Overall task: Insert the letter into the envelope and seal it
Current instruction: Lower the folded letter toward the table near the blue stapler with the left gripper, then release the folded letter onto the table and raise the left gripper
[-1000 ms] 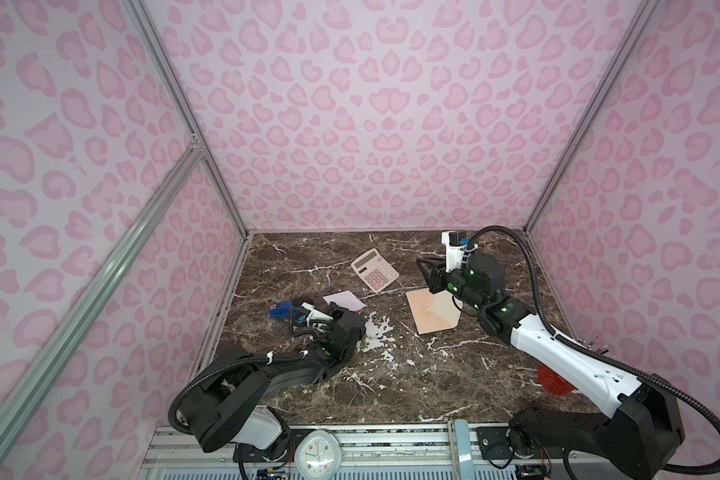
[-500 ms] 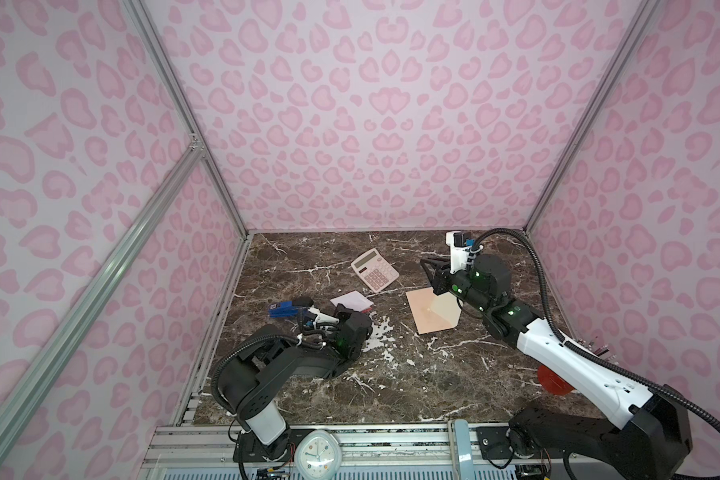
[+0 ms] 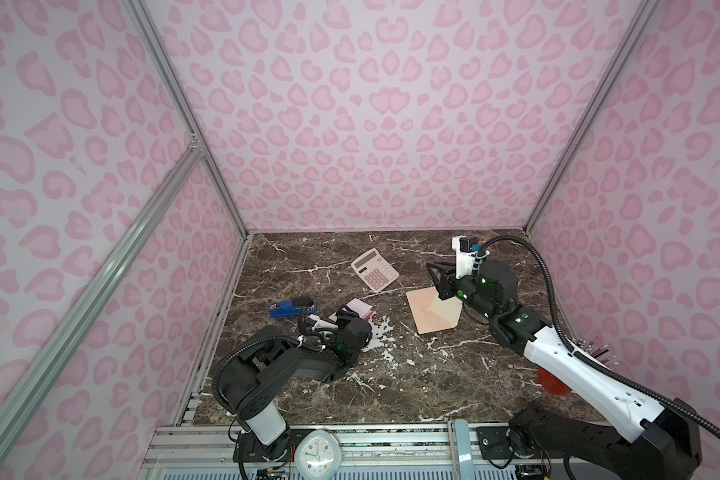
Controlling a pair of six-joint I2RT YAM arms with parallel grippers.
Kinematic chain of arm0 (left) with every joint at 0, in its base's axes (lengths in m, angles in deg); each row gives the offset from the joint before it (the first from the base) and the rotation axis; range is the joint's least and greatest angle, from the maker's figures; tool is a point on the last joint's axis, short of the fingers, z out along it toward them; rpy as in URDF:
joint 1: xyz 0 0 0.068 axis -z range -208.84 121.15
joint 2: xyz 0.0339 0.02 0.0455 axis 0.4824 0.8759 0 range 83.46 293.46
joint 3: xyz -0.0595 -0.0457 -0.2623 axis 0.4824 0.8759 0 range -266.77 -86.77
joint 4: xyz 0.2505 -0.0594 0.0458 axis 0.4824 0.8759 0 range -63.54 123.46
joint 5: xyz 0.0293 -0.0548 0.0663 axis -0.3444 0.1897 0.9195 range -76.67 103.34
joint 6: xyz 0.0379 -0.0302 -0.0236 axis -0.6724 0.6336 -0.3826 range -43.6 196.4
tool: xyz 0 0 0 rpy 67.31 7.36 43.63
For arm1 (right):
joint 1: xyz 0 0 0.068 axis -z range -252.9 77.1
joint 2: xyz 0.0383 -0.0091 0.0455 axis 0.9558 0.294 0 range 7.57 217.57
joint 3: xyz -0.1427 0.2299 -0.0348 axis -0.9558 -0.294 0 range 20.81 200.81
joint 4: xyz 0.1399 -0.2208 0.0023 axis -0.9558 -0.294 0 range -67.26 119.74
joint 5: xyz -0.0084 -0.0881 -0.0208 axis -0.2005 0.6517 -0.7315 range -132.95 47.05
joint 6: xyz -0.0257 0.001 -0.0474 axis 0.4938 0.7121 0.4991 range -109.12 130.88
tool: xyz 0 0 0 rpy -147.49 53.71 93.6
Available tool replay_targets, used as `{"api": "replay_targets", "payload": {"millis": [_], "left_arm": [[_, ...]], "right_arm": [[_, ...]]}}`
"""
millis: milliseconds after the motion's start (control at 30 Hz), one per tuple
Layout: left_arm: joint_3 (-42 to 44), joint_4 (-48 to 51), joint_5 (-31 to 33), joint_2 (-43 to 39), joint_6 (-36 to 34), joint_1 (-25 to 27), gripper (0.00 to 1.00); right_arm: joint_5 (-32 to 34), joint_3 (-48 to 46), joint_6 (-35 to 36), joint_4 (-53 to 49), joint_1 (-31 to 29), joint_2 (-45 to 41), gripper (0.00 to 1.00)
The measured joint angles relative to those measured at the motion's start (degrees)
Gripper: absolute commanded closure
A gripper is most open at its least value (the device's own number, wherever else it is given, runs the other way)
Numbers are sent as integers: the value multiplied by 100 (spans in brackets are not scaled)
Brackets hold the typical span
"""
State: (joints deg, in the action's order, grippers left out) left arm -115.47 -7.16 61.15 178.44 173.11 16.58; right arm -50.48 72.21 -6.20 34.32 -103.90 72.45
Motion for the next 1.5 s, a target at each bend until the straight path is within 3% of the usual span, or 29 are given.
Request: {"api": "replay_targets", "payload": {"millis": [133, 367, 900, 1500], "left_arm": [[-26, 540, -52, -280, 79, 24, 1], [-118, 1526, -225, -673, 177, 59, 2], [-380, 2671, -595, -1259, 52, 72, 2], [-763, 4013, -645, -2605, -990, 74, 2]], "right_arm": [[74, -116, 37, -13, 0, -129, 72], [240, -345, 109, 4, 0, -304, 71], [509, -420, 205, -17, 0, -326, 70], [643, -138, 260, -442, 815, 315, 69]]}}
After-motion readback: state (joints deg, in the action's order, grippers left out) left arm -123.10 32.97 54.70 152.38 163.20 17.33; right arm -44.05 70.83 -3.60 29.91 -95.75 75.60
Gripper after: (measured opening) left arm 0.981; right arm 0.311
